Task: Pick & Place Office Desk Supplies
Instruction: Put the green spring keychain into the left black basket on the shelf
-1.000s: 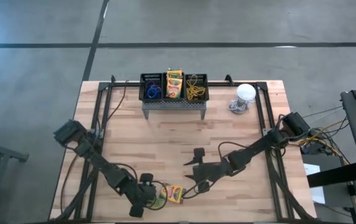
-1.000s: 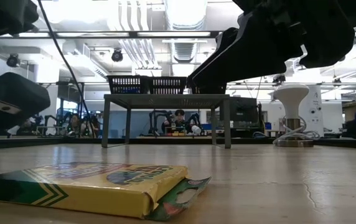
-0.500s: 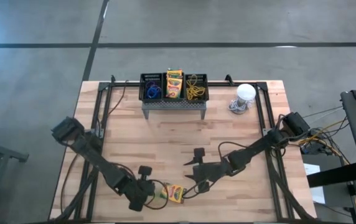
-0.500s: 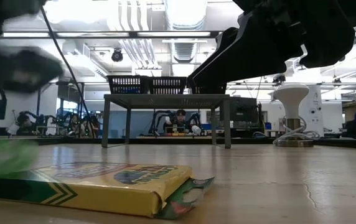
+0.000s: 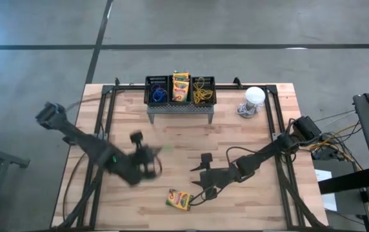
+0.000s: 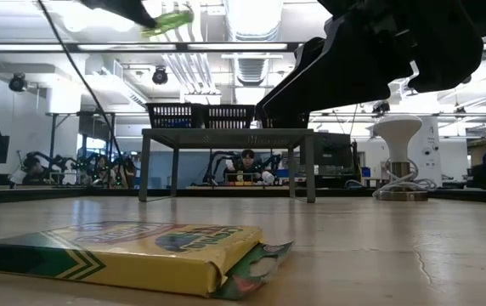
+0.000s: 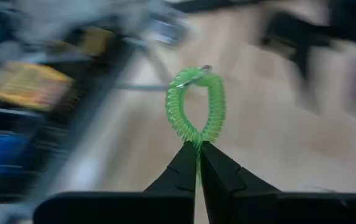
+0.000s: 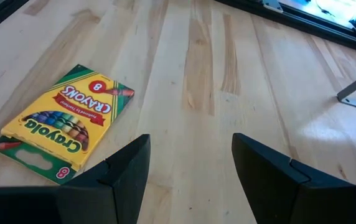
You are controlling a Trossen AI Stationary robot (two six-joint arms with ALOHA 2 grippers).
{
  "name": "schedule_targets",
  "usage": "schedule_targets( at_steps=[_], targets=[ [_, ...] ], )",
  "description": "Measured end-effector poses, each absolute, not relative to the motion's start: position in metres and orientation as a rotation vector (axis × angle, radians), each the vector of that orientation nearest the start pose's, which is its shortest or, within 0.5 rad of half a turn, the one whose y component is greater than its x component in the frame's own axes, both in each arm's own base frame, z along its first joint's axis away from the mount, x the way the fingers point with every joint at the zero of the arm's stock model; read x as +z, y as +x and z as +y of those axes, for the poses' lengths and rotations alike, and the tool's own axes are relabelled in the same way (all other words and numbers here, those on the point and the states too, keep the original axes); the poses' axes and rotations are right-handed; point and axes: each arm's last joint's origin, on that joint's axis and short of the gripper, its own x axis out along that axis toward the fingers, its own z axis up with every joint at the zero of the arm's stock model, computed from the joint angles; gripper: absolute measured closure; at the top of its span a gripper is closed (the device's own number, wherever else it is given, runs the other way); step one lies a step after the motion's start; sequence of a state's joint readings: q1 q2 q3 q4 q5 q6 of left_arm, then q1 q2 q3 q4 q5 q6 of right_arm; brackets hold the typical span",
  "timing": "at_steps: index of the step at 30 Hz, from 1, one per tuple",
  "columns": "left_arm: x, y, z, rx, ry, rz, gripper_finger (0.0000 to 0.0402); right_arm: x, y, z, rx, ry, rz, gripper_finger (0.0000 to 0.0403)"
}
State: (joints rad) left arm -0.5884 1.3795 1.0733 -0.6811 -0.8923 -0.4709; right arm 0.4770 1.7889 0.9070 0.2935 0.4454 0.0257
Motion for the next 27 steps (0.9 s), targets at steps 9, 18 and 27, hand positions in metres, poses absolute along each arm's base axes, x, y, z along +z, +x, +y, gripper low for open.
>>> schedule_targets(
  at_steps=[9, 18, 27],
  targets=[
    [0.318, 0.243, 0.016, 0.825, 0.203, 0.629, 0.0391, 0.158, 0.323, 0.153, 0.024, -0.237, 0.526, 0.0179],
    [0.306, 0.222, 0.134, 0.831, -0.201, 0.698, 0.0372, 0.158, 0.323, 0.153, 0.024, -0.237, 0.528, 0.0179],
    [0.298, 0.217, 0.156, 0.794, -0.278, 0.71, 0.0327, 0.158, 0.323, 0.153, 0.024, -0.237, 0.528, 0.0179]
  ],
)
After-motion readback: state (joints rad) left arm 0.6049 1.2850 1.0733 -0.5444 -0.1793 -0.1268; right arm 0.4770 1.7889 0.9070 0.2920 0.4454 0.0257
